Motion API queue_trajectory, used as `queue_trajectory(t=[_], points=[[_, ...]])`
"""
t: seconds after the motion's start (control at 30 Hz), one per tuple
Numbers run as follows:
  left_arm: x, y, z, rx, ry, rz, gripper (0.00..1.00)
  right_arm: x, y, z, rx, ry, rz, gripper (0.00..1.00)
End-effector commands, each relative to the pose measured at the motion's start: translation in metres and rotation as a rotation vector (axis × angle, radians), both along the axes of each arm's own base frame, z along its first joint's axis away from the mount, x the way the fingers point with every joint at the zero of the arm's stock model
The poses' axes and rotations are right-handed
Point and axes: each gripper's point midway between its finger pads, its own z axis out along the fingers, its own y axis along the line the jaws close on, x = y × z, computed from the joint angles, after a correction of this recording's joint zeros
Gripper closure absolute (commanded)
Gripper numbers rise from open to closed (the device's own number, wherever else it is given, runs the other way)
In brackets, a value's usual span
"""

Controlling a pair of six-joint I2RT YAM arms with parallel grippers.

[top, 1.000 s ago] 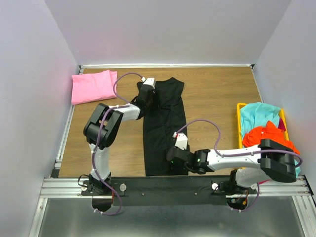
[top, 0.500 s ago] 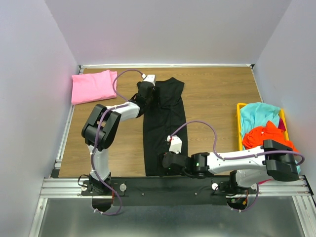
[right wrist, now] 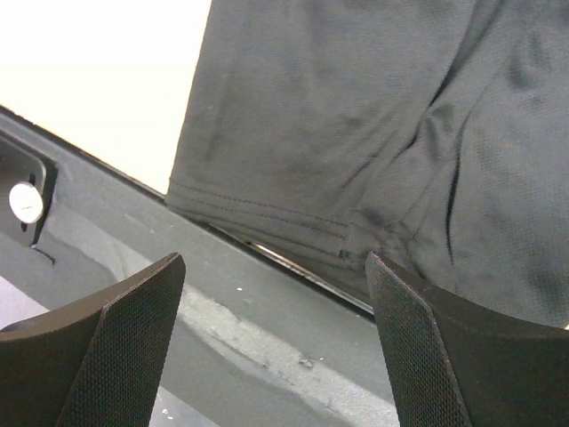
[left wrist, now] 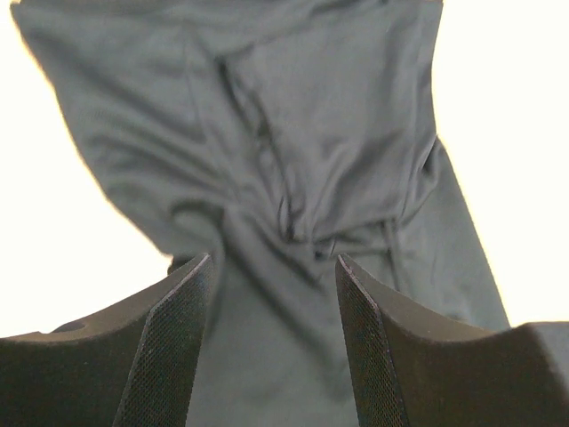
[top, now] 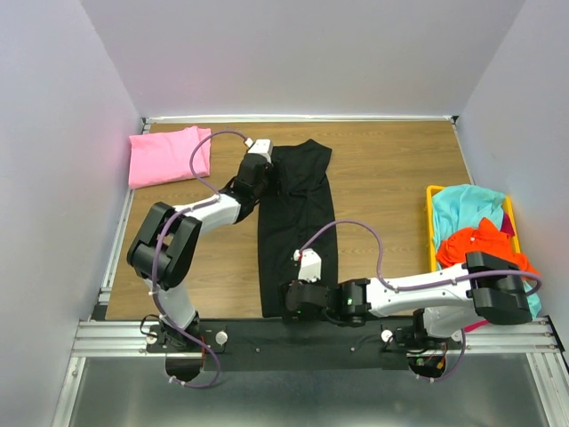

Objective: Fold and stack the t-shirts
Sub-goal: Fold the tshirt

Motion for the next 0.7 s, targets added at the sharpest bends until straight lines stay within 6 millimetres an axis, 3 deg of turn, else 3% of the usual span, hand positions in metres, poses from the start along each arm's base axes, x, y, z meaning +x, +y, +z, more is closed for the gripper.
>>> queue_trajectory(t=[0.0, 0.37, 0.6, 0.67], points=[[-0.011, 0.004, 0.015, -0.028, -0.033, 0.013, 0.34, 0.002, 0.003, 0.007, -0.01, -0.046, -0.007, 0.11], [-0.055, 0.032, 0.005, -0.04, -0.016, 0.056, 0.35, 0.002, 0.0, -0.023, -0.102, -0.046, -0.012, 0.11], [-0.088, 0.04, 0.012, -0.081, -0.024, 0.072, 0.35, 0.005, 0.001, -0.021, -0.099, -0.062, -0.016, 0.11], [-0.101, 0.046, 0.003, -0.074, 0.002, 0.095, 0.35, 0.007, 0.001, -0.013, -0.079, -0.075, -0.02, 0.1]])
